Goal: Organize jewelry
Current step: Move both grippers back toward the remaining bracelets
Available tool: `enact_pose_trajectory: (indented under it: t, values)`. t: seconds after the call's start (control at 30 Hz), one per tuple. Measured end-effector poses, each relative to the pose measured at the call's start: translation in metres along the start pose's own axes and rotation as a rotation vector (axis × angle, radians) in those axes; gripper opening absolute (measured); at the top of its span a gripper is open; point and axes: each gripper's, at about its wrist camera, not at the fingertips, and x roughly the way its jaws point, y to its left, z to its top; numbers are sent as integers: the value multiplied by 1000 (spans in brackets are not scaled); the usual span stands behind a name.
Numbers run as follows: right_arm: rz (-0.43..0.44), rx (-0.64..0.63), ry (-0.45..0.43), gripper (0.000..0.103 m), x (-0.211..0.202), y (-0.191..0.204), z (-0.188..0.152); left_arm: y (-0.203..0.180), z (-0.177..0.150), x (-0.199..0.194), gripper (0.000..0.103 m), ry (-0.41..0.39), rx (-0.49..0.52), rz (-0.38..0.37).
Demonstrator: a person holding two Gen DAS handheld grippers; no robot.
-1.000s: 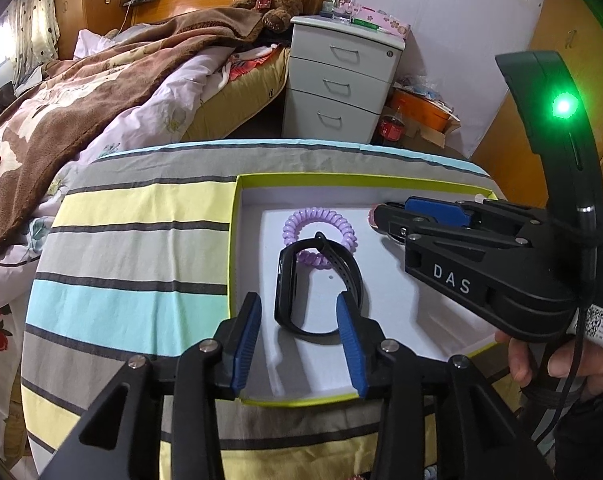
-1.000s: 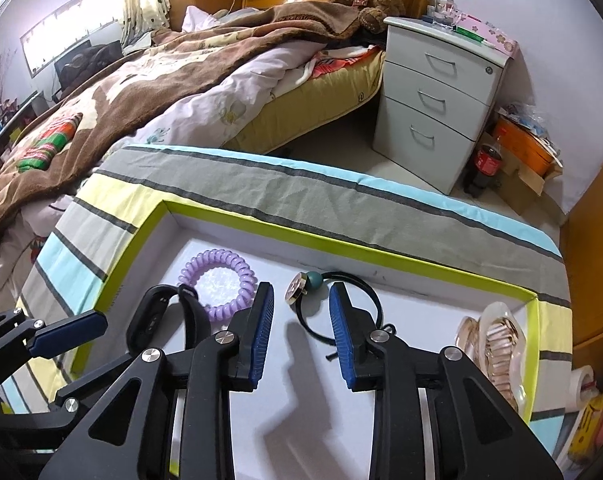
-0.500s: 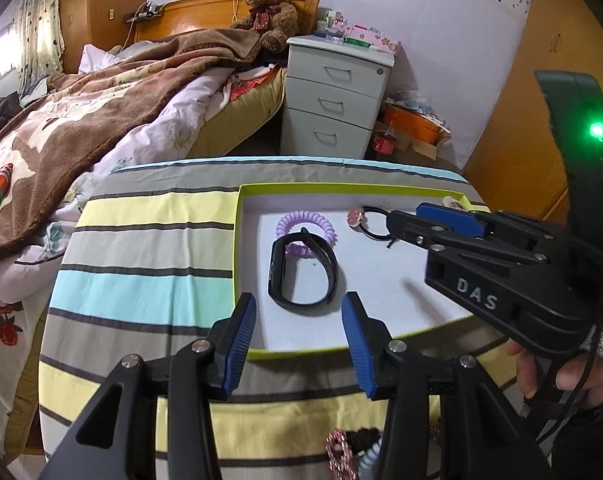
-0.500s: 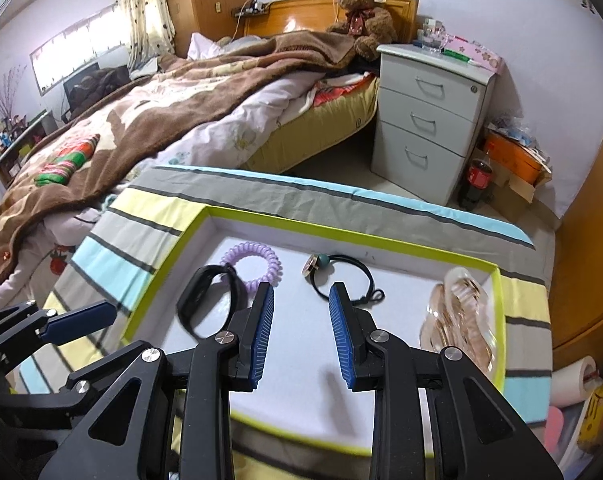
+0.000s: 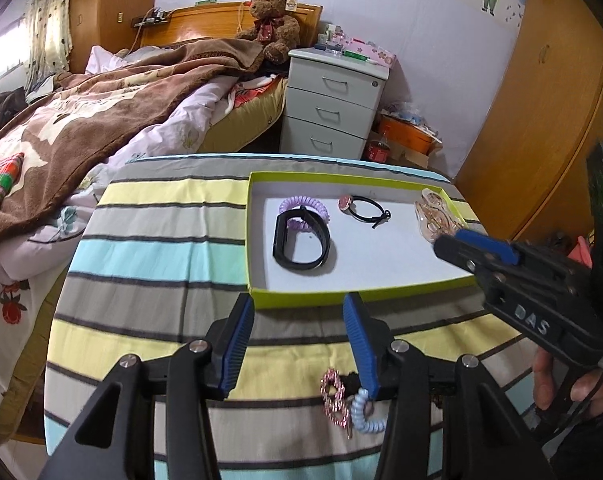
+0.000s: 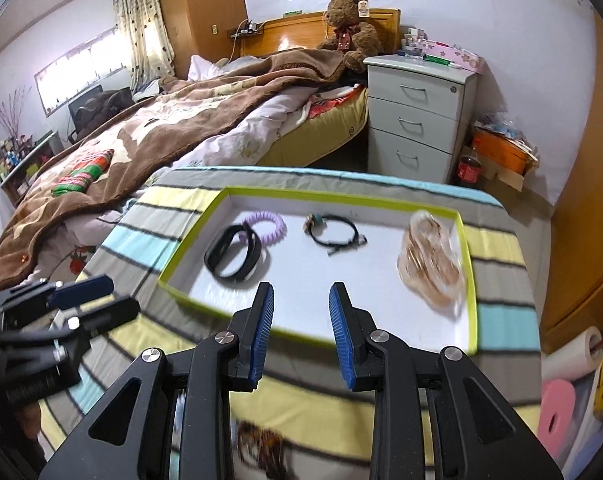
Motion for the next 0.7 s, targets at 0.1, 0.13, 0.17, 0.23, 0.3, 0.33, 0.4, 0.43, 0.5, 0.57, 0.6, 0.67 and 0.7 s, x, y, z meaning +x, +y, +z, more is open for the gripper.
enact_pose_trajectory:
  t: [0.1,0.13,0.17,0.23,0.3,0.33,0.4,0.43,0.5,0.57,0.6,0.67,0.7]
  values:
    - [0,2,3,30,-9,-3,-14,4,-8,-5,50,-3,-13,-14]
    - [3,4,1,30,-12,-5,-20,6,-11,-7,50,-5,-16,-18]
    - [6,5,1,30,-15,-4,-25,8,-13,-8,51,-7,-21,-21]
    - [21,6,3,30,-18,-4,-34,12,-19,-11,51,-9,-30,-29]
    - [45,-2,8,30,-21,-2,-43,15,-25,-12,52,-8,-37,-32]
    - [61,-13,14,31,-22,0,-49,16,-28,-13,52,-4,-40,-35]
    - [97,-31,36,41,-21,3,-59,20,-34,-13,52,4,-47,-34]
    - [112,-34,44,48,-20,4,-63,22,-36,-13,52,7,-48,-33]
    - [112,-40,52,49,-19,7,-71,25,-40,-13,53,10,-56,-32]
    - [107,-55,67,49,-15,9,-79,28,-44,-12,53,15,-61,-36]
    - [114,-59,81,49,-13,10,-82,30,-45,-11,53,19,-65,-32]
    - [112,-71,104,49,-7,13,-88,32,-48,-11,53,23,-69,-32]
    - [111,-76,106,49,-7,14,-89,33,-49,-11,53,24,-70,-33]
